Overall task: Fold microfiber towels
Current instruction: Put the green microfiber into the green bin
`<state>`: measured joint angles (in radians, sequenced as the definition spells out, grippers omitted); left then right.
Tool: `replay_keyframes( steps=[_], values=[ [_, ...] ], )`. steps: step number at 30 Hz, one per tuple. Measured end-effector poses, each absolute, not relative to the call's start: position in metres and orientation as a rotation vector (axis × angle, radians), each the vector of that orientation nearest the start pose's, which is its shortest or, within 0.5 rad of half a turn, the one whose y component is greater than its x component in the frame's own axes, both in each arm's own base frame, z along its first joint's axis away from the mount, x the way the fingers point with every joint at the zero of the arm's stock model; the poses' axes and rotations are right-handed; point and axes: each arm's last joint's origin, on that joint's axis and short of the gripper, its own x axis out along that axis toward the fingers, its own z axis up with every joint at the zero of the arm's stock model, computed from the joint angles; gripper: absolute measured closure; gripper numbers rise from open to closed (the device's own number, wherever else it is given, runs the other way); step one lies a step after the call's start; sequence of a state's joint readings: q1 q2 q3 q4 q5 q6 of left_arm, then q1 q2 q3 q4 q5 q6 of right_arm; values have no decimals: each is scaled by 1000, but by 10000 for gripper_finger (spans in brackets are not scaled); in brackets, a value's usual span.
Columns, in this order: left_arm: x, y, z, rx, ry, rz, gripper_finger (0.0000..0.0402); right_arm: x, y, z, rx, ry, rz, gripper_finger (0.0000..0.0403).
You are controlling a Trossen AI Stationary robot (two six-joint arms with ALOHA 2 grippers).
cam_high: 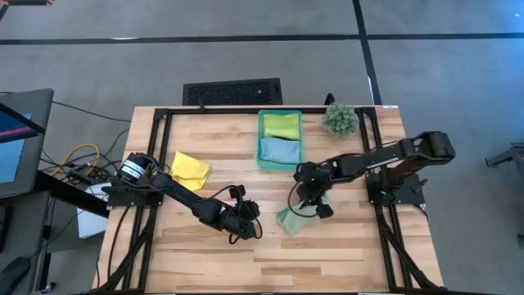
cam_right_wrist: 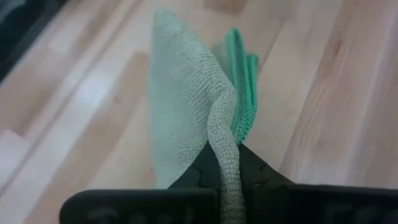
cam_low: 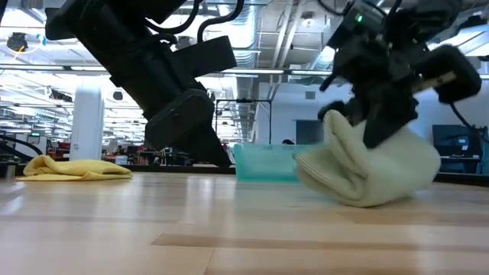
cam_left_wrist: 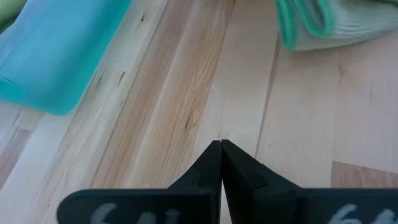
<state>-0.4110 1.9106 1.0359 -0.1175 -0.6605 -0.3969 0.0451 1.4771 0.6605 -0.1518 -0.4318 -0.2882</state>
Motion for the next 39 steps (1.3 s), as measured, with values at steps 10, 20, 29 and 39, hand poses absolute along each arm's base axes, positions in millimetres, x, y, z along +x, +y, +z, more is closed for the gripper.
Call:
replay_keyframes(
  steps=[10,20,29,39],
  values=[
    [338,-128,127,137,785,389,401,249,21,190,-126,754,450,375],
    [338,-128,127,132,783,391,401,238,-40,234,-207,529,10,372],
    [342,-116,127,119,784,423,402,251,-121,227,-106,543,-44,376],
    [343,-116,127,109,796,400,401,289,-169,189,98,621,43,377]
  ],
)
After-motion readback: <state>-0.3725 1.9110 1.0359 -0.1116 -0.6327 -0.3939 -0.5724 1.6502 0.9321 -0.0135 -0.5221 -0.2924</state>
